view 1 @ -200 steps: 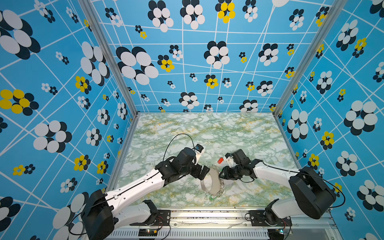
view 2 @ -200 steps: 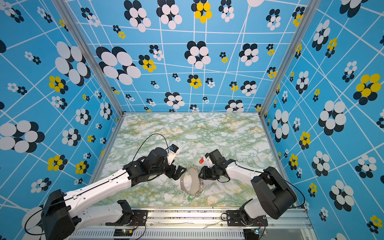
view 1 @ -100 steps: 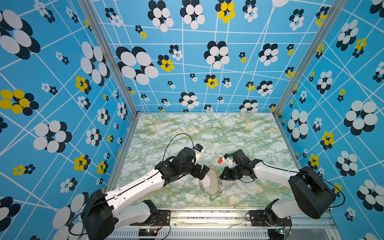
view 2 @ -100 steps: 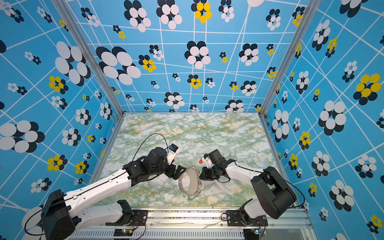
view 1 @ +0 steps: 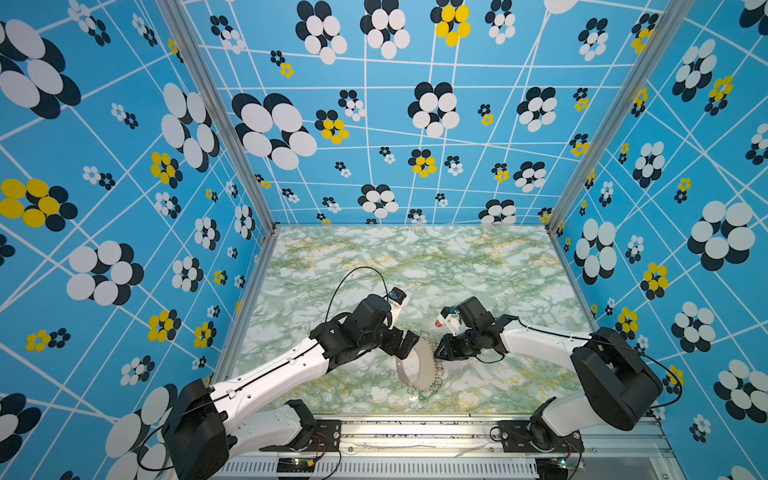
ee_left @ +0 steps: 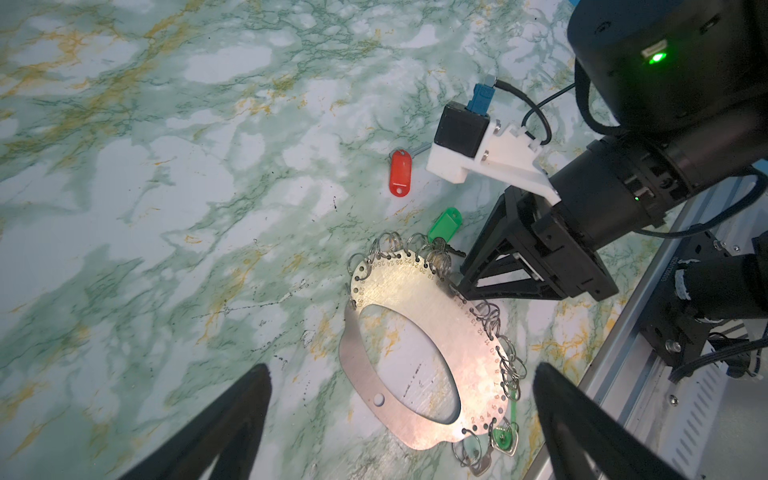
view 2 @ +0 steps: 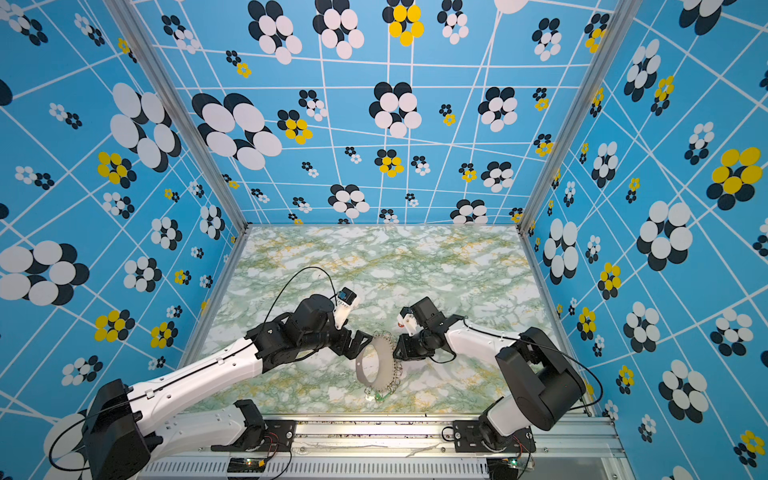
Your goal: Put the keys on the keyring
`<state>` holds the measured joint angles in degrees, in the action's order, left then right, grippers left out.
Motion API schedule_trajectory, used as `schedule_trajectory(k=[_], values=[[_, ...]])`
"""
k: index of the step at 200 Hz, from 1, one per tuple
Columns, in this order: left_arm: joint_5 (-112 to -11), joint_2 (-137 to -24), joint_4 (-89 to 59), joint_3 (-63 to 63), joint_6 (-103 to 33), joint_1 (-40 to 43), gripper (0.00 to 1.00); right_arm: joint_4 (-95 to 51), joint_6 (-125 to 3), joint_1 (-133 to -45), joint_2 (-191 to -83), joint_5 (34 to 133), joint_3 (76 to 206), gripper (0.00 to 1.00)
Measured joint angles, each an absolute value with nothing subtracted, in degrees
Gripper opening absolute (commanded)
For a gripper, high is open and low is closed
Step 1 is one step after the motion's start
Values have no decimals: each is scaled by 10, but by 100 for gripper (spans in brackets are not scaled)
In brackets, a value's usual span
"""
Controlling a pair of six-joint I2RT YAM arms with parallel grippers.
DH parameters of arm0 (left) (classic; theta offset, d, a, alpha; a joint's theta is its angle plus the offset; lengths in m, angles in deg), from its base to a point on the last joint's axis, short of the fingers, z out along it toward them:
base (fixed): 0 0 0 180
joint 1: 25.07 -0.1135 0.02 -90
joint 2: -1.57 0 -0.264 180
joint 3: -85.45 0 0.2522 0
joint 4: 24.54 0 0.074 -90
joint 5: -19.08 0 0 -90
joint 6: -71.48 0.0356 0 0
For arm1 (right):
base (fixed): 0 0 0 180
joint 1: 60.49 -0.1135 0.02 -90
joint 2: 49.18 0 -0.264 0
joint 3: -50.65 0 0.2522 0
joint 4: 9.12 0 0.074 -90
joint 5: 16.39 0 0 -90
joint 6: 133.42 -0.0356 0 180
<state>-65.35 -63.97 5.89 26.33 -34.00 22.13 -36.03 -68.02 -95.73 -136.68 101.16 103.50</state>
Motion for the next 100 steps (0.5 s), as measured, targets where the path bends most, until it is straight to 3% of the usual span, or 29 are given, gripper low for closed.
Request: schedule_trajectory(k=[100], values=[[-653, -628, 55, 267, -344, 217, 100, -362, -680, -957, -1345, 1012, 1029, 25]])
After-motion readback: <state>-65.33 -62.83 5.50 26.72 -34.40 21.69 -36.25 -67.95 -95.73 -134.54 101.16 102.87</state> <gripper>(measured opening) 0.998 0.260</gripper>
